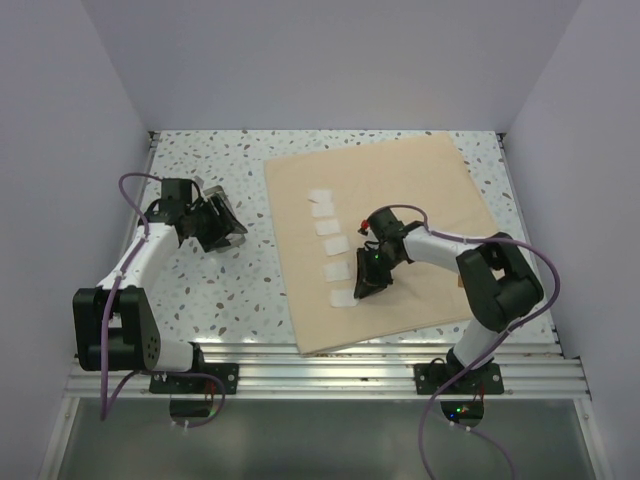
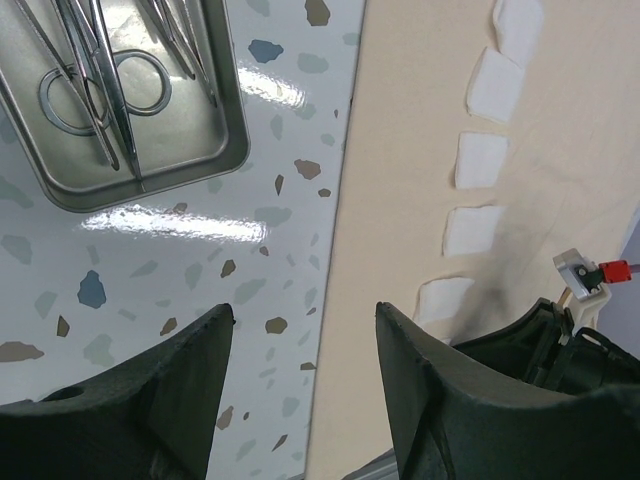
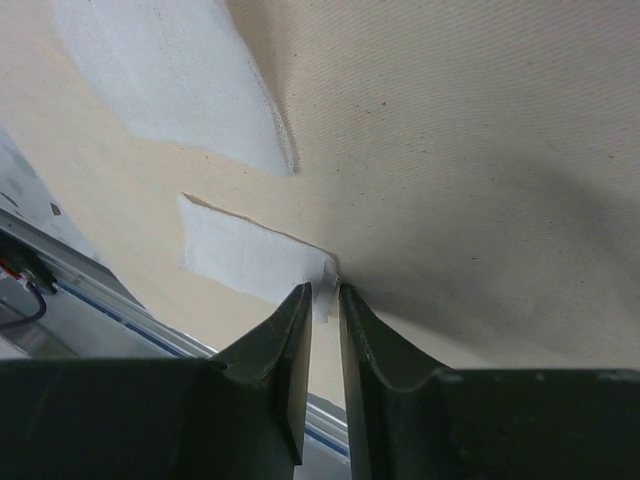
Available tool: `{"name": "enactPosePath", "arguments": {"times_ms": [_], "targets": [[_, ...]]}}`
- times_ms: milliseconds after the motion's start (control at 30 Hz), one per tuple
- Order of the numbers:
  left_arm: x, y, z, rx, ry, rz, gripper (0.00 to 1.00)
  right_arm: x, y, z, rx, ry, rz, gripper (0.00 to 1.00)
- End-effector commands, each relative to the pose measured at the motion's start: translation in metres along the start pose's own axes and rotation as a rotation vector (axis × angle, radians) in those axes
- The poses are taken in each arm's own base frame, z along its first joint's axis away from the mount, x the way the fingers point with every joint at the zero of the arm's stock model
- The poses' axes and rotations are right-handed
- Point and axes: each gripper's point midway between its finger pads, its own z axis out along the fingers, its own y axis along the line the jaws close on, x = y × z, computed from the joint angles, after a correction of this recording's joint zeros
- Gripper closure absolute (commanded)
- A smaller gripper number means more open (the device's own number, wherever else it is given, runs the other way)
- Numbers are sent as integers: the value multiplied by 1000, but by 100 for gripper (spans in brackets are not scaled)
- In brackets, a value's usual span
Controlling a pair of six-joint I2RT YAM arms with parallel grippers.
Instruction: Prepare the surgical pack
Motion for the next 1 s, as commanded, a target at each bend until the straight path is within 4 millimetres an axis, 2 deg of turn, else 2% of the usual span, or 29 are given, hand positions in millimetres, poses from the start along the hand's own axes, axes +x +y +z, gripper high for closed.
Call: {"name": "enactPosePath", "arguments": {"times_ms": [0,133,267,500,633,667,700,733,833,967], "targets": [[-10,-14,-6,36,-16,39,37,-4,0,8,21,-8,-22,80],[-9,-16,-6,40,-13,42,37,-12,3,-1,37,-33,-37,90],[-9,-14,-6,35,-16,37,37,-20,16,-13,14,-54,-62,99],[-6,-14,-2,45,-8,21,37,-35,46,-40,-55,-99,-84,100],[-6,-16,-1,49,-11,24,37,-34,45,-43,-43,-90,-76,100],[-6,-16,-1,49,-9,24,37,-31,41,-42,-29,-84,-70,94],[-5,-16,-2,50,-10,24,37,-28,33,-39,4,-81,-59,78],[-6,-15,-1,48,-10,24,37,-25,29,-37,14,-77,-47,57],[-4,-15,-1,48,-7,22,37,-15,18,-26,32,-48,-26,50],[-4,-14,-1,48,-5,26,37,-3,6,-11,35,-24,1,50]]}}
